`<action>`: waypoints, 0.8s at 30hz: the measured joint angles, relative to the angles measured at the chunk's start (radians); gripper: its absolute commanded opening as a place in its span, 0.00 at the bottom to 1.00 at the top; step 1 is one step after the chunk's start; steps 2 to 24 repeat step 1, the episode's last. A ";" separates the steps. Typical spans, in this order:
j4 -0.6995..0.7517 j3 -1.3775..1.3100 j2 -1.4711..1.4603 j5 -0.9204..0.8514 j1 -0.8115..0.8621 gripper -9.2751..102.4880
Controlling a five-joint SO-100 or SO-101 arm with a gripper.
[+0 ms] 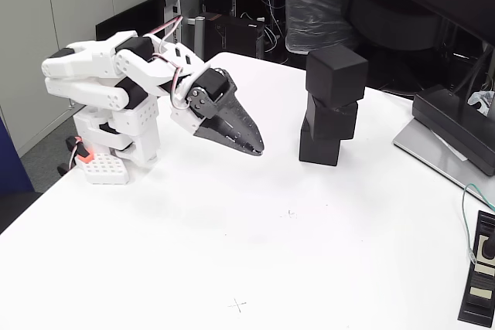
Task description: Stack the 3 blocks
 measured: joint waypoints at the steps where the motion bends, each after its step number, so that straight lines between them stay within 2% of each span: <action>1: 0.000 0.000 0.000 0.000 0.000 0.08; 24: 0.000 0.000 0.000 0.000 0.000 0.08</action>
